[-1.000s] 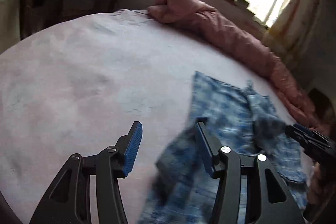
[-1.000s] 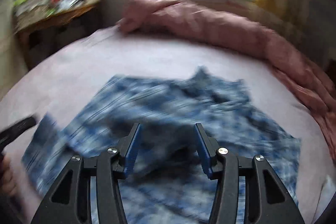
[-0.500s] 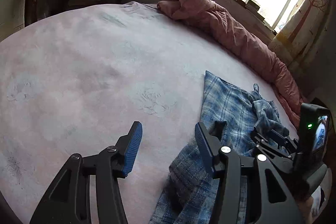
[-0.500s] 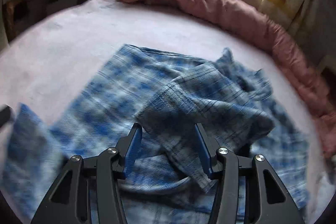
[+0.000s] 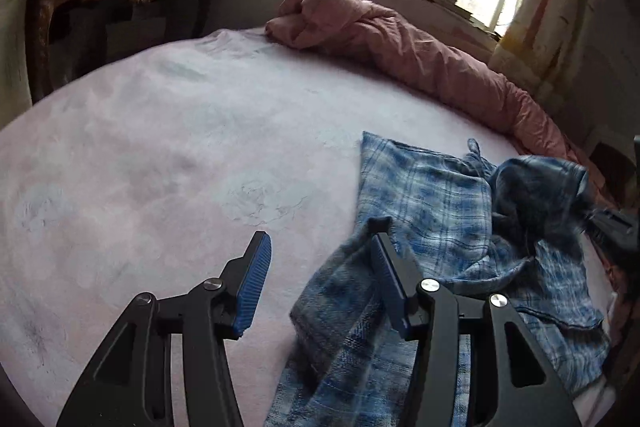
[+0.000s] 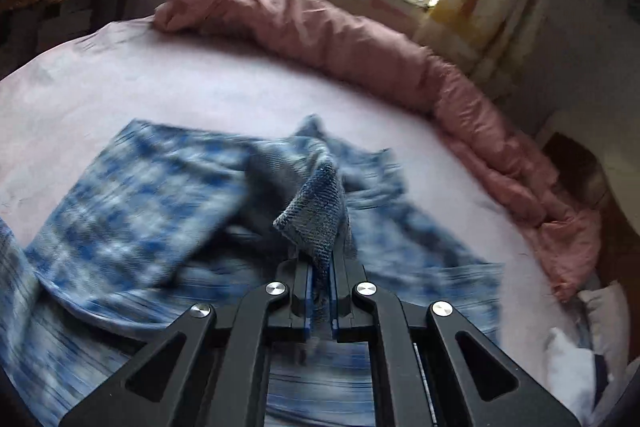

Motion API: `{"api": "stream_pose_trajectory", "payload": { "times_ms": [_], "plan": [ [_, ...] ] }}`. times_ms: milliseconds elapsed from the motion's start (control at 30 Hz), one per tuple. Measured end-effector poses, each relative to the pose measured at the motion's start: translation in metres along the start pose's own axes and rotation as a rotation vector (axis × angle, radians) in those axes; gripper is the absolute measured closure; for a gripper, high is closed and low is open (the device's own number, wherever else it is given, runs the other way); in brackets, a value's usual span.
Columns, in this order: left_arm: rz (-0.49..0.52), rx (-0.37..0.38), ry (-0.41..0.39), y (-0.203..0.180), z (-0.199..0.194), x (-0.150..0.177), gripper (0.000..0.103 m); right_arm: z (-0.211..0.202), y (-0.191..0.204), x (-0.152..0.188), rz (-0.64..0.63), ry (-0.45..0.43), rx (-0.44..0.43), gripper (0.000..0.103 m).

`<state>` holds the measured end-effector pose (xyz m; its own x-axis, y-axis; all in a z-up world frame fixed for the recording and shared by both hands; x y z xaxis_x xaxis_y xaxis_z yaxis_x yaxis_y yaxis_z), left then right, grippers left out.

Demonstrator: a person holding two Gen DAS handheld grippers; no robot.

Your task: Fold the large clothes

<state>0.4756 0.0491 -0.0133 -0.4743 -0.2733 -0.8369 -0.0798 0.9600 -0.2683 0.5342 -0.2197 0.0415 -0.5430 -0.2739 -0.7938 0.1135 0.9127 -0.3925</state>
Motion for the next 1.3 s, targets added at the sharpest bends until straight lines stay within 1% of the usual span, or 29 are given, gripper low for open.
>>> {"api": "stream_pose_trajectory", "payload": {
  "times_ms": [67,133,200,300,367,433,567,667,767,867,900,933,967,1000,1033,1067,1100,1133,1167,1233,1300],
  "plan": [
    [0.045,-0.010,-0.014,-0.008,0.001,0.002,0.052,0.002,-0.032,-0.002,0.026,0.007,0.048,0.096],
    [0.085,-0.017,0.011,-0.015,0.010,0.010,0.052,0.007,-0.064,-0.001,0.071,0.025,0.086,0.096],
    [0.094,-0.022,0.035,-0.018,0.018,0.016,0.052,0.011,-0.091,0.000,0.132,0.041,0.095,0.096],
    [0.086,-0.113,0.027,-0.011,0.025,0.018,0.053,0.013,-0.120,0.003,0.199,0.055,0.088,0.096],
    [0.055,-0.089,0.023,-0.009,0.026,0.015,0.053,0.019,-0.133,0.006,0.224,0.071,0.078,0.096],
    [0.030,-0.074,-0.003,-0.007,0.021,0.010,0.053,0.026,-0.148,0.012,0.248,0.086,0.089,0.096],
    [0.004,-0.012,-0.077,-0.011,0.004,-0.006,0.053,0.048,-0.153,0.035,0.288,0.149,0.042,0.096],
    [0.006,0.050,-0.143,-0.018,-0.011,-0.017,0.053,0.068,-0.149,0.059,0.304,0.211,0.038,0.096],
    [0.003,0.120,-0.155,-0.028,-0.016,-0.021,0.053,0.079,-0.150,0.077,0.308,0.234,0.054,0.096],
    [0.035,0.161,-0.157,-0.041,-0.018,-0.021,0.052,0.085,-0.156,0.091,0.335,0.248,0.049,0.095],
    [0.056,0.157,-0.158,-0.045,-0.018,-0.020,0.052,0.085,-0.159,0.094,0.339,0.250,0.053,0.093],
    [0.084,0.143,-0.154,-0.049,-0.016,-0.018,0.052,0.084,-0.162,0.096,0.340,0.247,0.062,0.089],
    [0.103,0.132,-0.147,-0.052,-0.014,-0.016,0.052,0.083,-0.167,0.098,0.336,0.238,0.090,0.085],
    [0.123,0.105,-0.132,-0.054,-0.009,-0.013,0.052,0.083,-0.173,0.098,0.330,0.233,0.111,0.083],
    [0.139,0.057,-0.117,-0.053,-0.004,-0.011,0.052,0.083,-0.178,0.099,0.324,0.228,0.129,0.076],
    [0.159,-0.022,-0.105,-0.048,0.004,-0.008,0.052,0.083,-0.182,0.101,0.319,0.223,0.138,0.068],
    [0.167,-0.058,-0.106,-0.045,0.009,-0.005,0.052,0.083,-0.186,0.103,0.316,0.220,0.141,0.065],
    [0.169,-0.065,-0.091,-0.042,0.014,-0.003,0.052,0.082,-0.189,0.106,0.315,0.222,0.141,0.064],
    [0.153,-0.056,-0.071,-0.040,0.018,-0.001,0.052,0.080,-0.190,0.109,0.314,0.223,0.137,0.064],
    [0.114,-0.021,-0.082,-0.039,0.014,-0.005,0.052,0.074,-0.187,0.115,0.312,0.212,0.095,0.064],
    [0.108,0.009,-0.103,-0.042,0.008,-0.007,0.052,0.067,-0.181,0.120,0.330,0.206,0.045,0.064]
  ]
}}
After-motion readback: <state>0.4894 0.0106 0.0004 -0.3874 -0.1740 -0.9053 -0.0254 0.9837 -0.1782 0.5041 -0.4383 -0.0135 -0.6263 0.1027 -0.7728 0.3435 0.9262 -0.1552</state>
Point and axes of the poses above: each gripper's, at about its wrist camera, not at the fingertips, and z roughly the way its jaws point, y to its left, x to its underside, the point moved 7 cm from there along z, roughly the way its jaws point, and after that the axes turned 10 degrees about -y, right-handed, at the moved point
